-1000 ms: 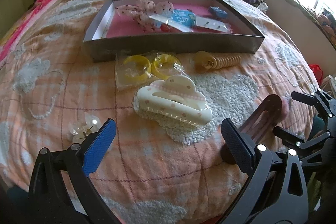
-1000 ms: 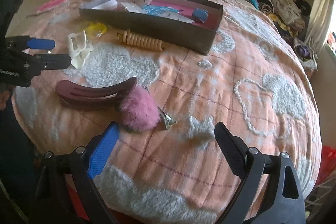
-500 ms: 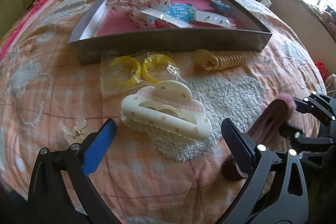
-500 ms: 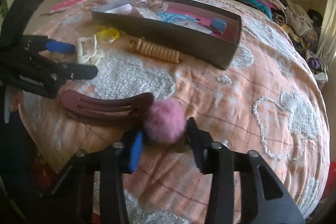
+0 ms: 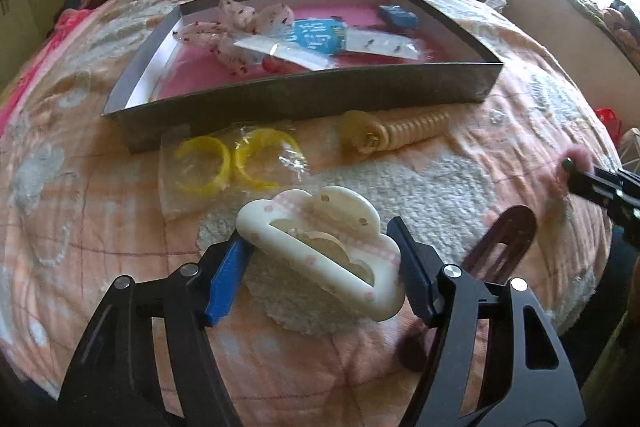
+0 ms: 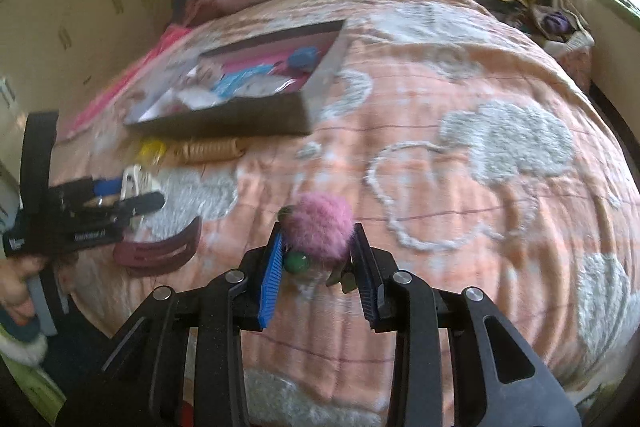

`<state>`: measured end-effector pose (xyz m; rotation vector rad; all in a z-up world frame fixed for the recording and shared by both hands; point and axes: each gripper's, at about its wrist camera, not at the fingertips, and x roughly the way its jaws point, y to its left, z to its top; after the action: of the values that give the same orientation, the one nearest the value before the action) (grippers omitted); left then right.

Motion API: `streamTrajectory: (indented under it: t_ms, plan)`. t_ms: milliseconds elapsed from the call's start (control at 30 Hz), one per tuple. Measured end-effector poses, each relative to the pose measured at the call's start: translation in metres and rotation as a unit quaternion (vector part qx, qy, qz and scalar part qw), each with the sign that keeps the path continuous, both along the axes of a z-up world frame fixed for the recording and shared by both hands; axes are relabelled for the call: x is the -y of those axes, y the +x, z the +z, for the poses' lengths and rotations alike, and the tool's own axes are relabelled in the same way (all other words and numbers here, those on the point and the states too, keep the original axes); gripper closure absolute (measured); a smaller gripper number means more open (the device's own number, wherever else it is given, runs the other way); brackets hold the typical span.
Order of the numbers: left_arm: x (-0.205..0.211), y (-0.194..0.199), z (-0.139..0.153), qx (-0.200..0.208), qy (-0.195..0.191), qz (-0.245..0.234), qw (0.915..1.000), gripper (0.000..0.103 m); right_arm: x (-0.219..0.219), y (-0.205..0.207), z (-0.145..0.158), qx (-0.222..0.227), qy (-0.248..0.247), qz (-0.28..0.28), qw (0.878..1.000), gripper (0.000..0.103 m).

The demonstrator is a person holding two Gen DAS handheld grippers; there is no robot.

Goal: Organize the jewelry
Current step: 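Carry the claw clip and pompom keychain into the pink tray and release both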

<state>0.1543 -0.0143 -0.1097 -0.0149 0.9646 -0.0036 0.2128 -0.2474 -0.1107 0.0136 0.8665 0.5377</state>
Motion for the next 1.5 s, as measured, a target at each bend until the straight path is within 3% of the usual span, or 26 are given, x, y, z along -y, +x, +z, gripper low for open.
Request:
streamTrajectory:
  t_ms: [667,1500]
  plan:
    - [-0.014,-0.015,0.07,0.087,-0.042,-0.004,0.9953,0.043,0.011,-0.011,0.058,0.057,0.018,-0.038,0.997,0.072]
    - [-0.046,0.034,0.157,0.175,-0.042,-0.023,0.9834,0.043,-0.071,0.02,0.157,0.144,0.044,0.017,0.988,0.072]
